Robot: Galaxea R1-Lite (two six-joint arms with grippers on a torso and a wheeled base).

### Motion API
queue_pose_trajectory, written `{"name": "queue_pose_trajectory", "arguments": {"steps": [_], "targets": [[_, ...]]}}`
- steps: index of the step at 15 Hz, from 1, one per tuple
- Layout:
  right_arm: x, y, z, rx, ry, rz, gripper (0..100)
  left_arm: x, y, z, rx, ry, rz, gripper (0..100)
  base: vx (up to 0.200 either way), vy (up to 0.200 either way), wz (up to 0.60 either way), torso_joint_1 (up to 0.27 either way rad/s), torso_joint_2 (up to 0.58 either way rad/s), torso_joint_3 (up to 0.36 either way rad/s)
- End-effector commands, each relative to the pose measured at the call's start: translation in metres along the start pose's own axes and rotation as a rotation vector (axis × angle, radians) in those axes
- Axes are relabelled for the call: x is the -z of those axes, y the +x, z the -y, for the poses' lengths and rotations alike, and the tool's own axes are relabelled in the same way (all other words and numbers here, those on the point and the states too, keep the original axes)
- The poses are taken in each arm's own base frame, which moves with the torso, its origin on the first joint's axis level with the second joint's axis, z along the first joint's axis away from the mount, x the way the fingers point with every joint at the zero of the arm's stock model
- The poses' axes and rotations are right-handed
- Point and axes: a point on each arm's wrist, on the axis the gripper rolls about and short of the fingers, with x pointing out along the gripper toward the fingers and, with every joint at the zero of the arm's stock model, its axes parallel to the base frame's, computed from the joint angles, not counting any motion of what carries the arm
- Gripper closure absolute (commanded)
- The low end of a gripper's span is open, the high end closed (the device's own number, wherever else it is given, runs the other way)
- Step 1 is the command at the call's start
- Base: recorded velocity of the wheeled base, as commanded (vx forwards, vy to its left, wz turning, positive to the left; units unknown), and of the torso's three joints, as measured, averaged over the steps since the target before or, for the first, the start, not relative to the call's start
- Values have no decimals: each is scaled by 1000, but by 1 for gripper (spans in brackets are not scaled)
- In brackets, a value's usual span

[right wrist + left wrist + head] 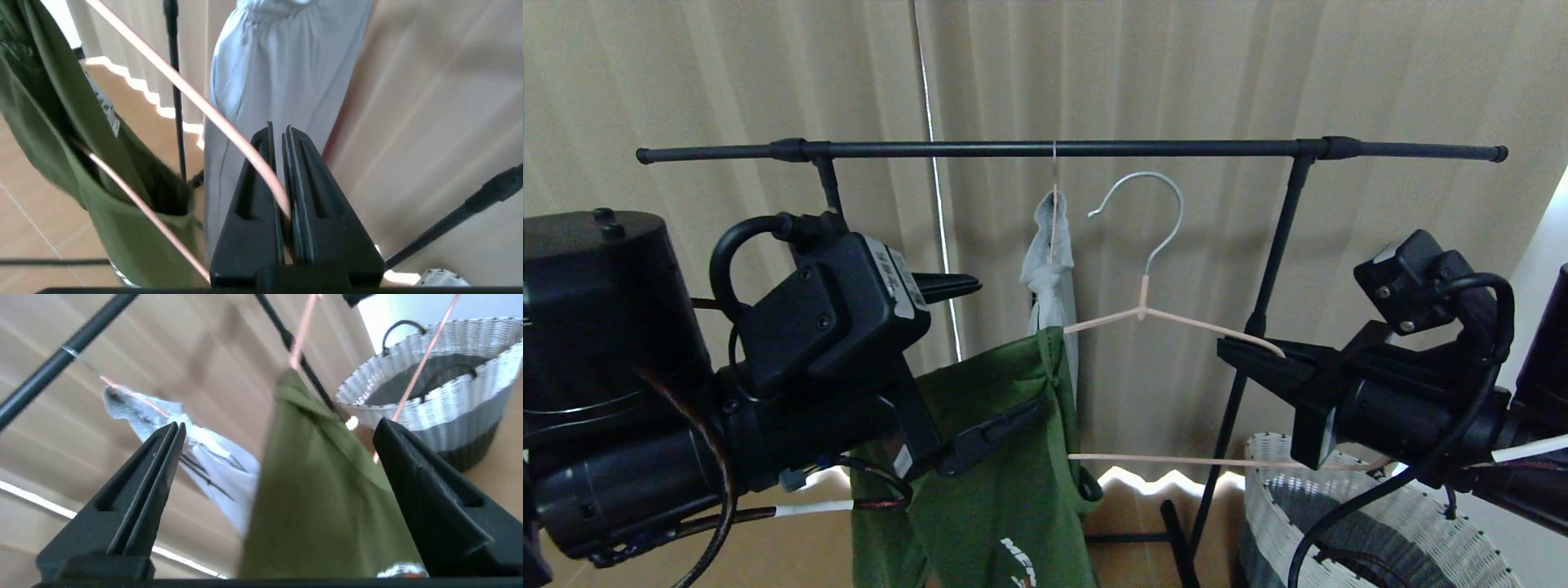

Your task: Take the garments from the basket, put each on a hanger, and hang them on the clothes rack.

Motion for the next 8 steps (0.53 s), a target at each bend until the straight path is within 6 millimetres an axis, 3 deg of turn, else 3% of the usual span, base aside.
{"name": "queue_pose_trajectory", "arguments": {"steps": [1,7,8], "targets": [[2,-3,-2,-18,-2,15,100,6,6,-1,4,-7,-26,0,0,0,0,0,0,0],[4,-6,-9,-65,-9,53,100,7,11,0,14,-5,-30,0,0,0,0,0,0,0],[4,-6,-10,-69,-11,53,100,7,11,0,13,-5,-31,100,0,0,0,0,0,0]]}}
